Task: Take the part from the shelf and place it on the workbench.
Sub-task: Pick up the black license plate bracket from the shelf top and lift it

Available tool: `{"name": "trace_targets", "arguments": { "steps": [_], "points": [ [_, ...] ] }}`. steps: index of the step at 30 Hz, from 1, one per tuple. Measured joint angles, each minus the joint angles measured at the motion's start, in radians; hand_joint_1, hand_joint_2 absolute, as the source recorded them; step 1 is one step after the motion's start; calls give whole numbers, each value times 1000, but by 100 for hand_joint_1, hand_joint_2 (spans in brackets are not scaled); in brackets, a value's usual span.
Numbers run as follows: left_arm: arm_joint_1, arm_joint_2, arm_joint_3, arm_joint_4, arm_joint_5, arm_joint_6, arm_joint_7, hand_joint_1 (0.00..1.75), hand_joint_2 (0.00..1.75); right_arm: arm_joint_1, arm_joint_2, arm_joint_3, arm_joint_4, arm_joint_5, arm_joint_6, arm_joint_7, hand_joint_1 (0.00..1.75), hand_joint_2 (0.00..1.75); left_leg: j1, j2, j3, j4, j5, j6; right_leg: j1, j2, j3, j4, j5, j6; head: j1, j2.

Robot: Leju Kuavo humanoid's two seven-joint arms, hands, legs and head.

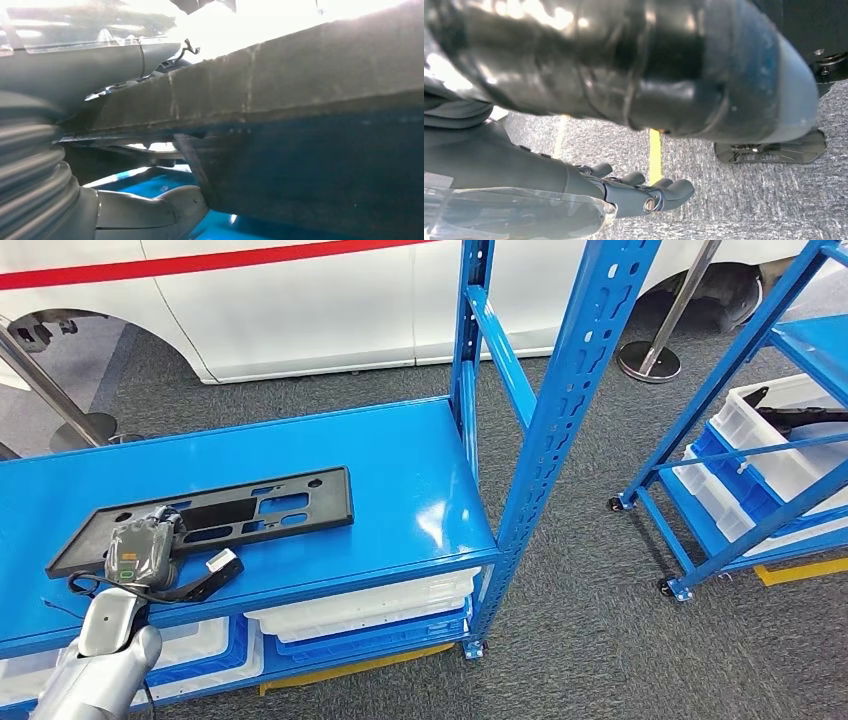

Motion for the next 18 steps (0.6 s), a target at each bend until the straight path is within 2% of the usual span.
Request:
{"name": "trace_targets", "arguments": {
  "steps": [18],
  "points": [
    [-13,0,0,16,4,0,-6,175,175,0,0,-1,0,2,-1,2,0,0,0,0,0,0,0,0,0,0,0,0,0,0,0,0]
  ]
}}
